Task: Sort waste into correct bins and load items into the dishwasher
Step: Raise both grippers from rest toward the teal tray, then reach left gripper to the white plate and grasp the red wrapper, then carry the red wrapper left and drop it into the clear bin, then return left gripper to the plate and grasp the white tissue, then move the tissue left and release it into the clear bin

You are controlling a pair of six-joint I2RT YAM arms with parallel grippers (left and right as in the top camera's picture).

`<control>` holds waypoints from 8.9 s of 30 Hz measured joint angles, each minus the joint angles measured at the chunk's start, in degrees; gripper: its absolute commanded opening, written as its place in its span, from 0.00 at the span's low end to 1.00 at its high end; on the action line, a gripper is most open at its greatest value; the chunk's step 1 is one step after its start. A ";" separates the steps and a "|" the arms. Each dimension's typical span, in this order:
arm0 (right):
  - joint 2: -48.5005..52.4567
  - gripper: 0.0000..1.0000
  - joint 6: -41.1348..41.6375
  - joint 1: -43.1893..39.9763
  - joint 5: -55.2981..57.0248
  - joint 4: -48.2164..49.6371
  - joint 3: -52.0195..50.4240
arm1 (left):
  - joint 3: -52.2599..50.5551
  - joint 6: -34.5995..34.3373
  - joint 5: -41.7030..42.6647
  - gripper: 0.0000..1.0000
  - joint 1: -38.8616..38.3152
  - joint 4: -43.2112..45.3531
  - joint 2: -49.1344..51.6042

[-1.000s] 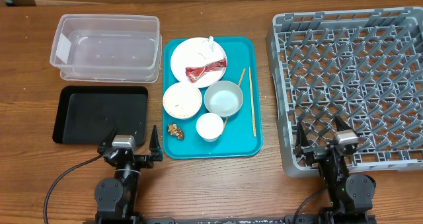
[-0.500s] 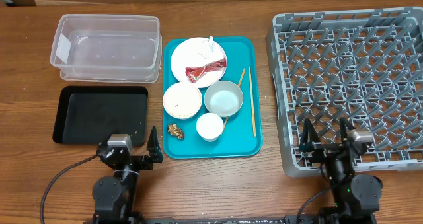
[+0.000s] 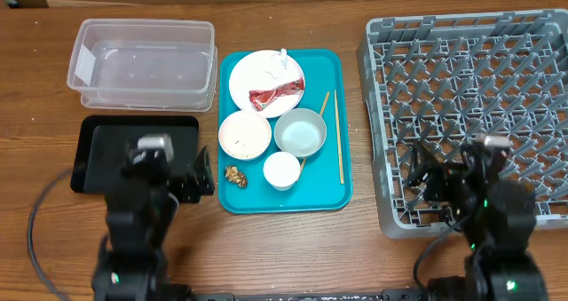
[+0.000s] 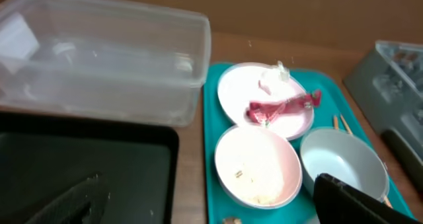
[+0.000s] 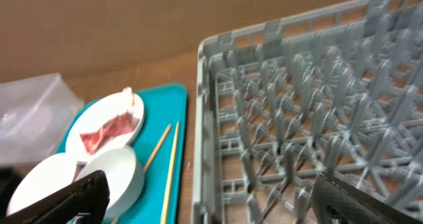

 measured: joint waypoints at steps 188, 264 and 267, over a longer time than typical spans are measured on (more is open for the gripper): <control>27.04 1.00 0.11 0.00 -0.37 -32.87 25.73 | 77.94 9.81 4.74 0.55 -15.26 -11.54 100.59; 27.04 1.00 0.13 0.00 -0.37 -33.66 25.73 | 83.60 5.05 -2.99 0.65 0.59 -54.05 74.62; 27.04 1.00 0.13 0.00 -0.37 -33.70 25.73 | 84.02 5.01 -1.11 0.61 -2.01 -60.59 72.57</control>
